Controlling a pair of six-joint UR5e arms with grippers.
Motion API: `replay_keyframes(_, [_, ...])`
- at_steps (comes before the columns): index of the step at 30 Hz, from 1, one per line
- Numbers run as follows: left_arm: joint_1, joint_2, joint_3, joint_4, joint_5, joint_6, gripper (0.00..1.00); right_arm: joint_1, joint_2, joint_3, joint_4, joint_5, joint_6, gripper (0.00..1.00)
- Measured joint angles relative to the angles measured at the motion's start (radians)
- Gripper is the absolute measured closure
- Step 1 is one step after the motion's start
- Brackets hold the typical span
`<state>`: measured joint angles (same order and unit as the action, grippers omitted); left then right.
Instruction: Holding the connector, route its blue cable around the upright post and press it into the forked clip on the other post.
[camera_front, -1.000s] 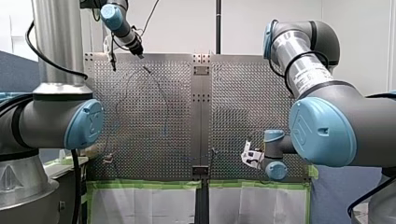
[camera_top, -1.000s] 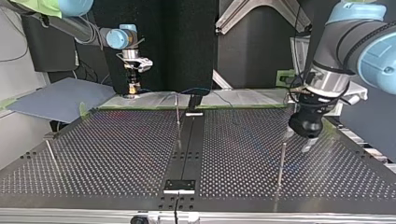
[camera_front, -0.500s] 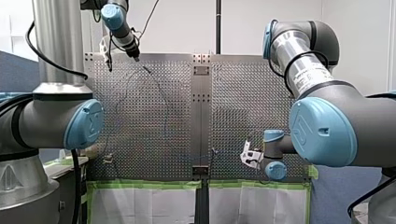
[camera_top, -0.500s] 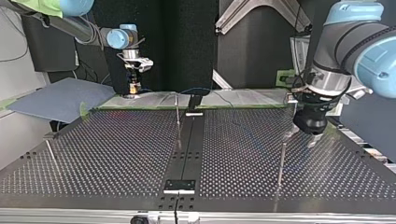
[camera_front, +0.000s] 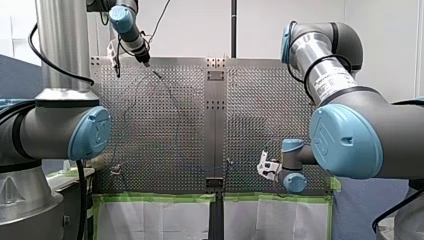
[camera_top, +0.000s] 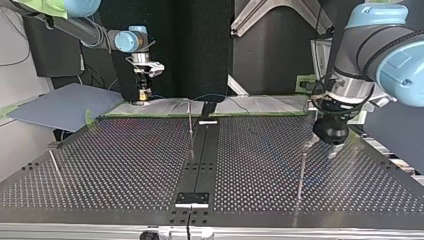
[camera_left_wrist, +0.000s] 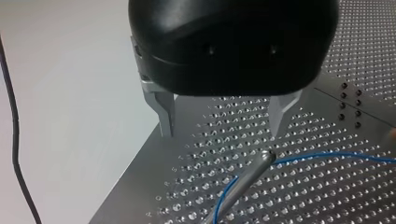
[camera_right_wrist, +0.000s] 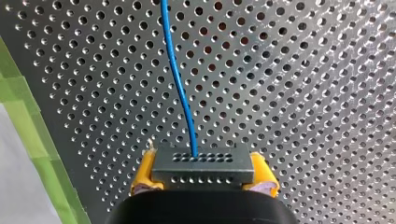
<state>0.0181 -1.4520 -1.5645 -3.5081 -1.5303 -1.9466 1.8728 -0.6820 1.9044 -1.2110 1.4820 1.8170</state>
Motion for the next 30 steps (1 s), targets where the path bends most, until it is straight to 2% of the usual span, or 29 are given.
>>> replay_keyframes(10, [-0.006,-0.002,0.0,-0.007,-0.007,0.0,0.0,0.002,0.0,0.0,-0.003,0.0,0.001,1.0])
replay_keyframes(30, [-0.01,-0.005,-0.003,-0.044,-0.101,0.033,0.0,0.004,0.0,-0.007,0.006,0.0,-0.002,1.0])
